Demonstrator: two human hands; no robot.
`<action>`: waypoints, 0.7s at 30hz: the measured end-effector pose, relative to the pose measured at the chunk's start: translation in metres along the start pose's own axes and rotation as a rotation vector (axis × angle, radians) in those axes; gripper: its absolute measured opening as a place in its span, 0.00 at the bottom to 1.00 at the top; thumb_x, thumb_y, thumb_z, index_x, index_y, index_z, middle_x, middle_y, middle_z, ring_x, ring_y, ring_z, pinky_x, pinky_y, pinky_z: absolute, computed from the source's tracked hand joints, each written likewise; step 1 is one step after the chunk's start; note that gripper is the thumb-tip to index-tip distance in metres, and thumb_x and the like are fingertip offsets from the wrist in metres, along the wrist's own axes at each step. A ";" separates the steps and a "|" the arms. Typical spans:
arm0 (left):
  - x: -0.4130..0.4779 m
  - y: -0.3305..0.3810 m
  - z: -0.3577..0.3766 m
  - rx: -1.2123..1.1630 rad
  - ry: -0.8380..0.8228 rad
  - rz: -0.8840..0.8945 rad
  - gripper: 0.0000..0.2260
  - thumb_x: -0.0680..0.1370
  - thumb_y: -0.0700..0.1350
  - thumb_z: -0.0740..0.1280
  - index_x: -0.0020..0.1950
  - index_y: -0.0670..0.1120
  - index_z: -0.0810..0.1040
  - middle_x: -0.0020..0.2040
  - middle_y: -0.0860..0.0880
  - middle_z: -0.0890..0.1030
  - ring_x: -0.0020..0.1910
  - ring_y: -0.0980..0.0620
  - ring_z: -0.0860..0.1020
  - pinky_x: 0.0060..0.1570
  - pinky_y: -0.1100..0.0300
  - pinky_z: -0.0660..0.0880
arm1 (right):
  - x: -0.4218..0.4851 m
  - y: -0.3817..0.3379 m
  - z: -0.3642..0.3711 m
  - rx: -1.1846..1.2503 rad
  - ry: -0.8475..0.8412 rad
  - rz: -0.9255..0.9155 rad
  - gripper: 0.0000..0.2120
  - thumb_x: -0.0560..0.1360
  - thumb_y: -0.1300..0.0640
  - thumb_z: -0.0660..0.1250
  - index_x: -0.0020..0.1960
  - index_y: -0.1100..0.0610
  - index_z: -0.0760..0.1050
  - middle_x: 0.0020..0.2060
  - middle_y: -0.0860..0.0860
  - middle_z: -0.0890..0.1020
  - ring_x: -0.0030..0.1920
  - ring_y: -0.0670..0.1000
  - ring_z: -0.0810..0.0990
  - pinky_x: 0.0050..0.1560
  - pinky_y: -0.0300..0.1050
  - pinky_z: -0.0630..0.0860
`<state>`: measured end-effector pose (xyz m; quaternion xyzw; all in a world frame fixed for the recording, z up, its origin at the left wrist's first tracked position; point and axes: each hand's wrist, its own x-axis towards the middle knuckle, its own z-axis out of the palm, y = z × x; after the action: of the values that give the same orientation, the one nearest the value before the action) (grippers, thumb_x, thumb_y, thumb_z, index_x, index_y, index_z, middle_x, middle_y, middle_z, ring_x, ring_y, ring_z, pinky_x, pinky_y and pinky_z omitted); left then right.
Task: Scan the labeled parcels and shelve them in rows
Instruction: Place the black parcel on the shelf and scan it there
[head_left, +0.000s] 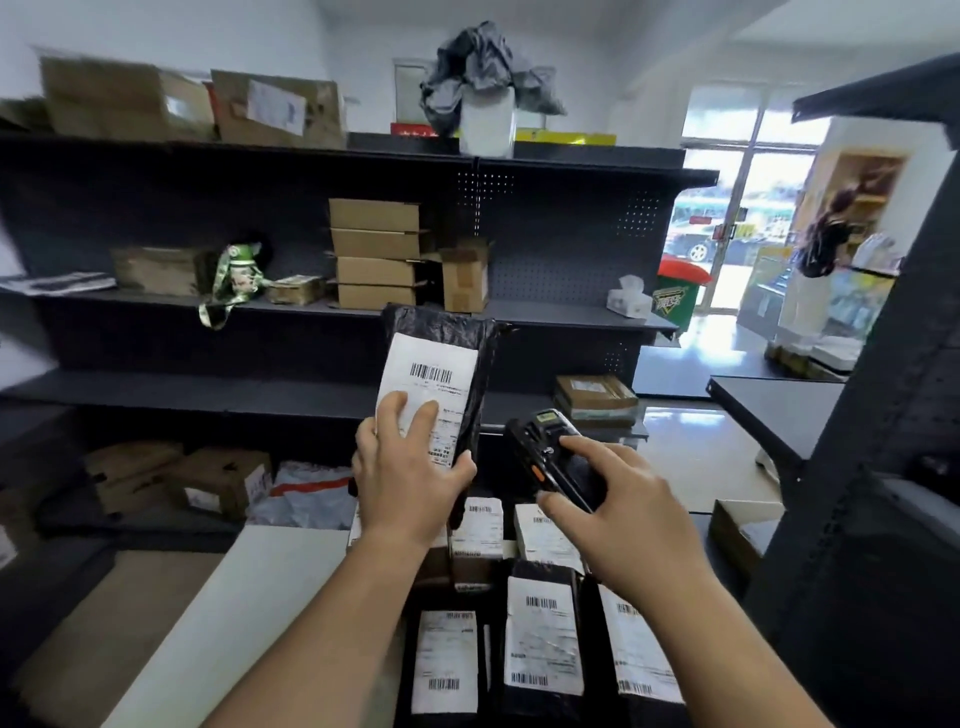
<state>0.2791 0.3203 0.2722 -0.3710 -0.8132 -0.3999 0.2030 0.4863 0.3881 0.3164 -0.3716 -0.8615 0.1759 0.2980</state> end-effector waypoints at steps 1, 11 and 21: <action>0.004 0.001 -0.001 0.002 0.013 0.006 0.27 0.70 0.58 0.73 0.66 0.52 0.74 0.71 0.51 0.62 0.66 0.44 0.62 0.63 0.43 0.69 | 0.001 -0.002 -0.004 0.000 0.005 -0.006 0.28 0.70 0.38 0.68 0.69 0.36 0.68 0.61 0.39 0.74 0.57 0.45 0.75 0.54 0.45 0.76; 0.007 0.016 0.010 0.011 0.043 0.034 0.28 0.70 0.61 0.73 0.67 0.52 0.74 0.71 0.49 0.63 0.68 0.42 0.63 0.62 0.40 0.70 | -0.002 -0.017 -0.033 0.035 -0.109 -0.071 0.27 0.68 0.39 0.70 0.67 0.33 0.71 0.53 0.38 0.74 0.54 0.42 0.73 0.54 0.41 0.74; 0.007 0.020 0.027 0.049 0.045 0.027 0.27 0.69 0.58 0.75 0.66 0.52 0.74 0.71 0.48 0.64 0.68 0.40 0.64 0.62 0.39 0.70 | 0.004 -0.009 -0.050 -0.108 -0.199 -0.114 0.28 0.68 0.38 0.69 0.68 0.33 0.70 0.53 0.38 0.75 0.56 0.43 0.72 0.52 0.41 0.72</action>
<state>0.2891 0.3536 0.2708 -0.3680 -0.8128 -0.3853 0.2355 0.5121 0.3892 0.3605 -0.3182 -0.9147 0.1483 0.2001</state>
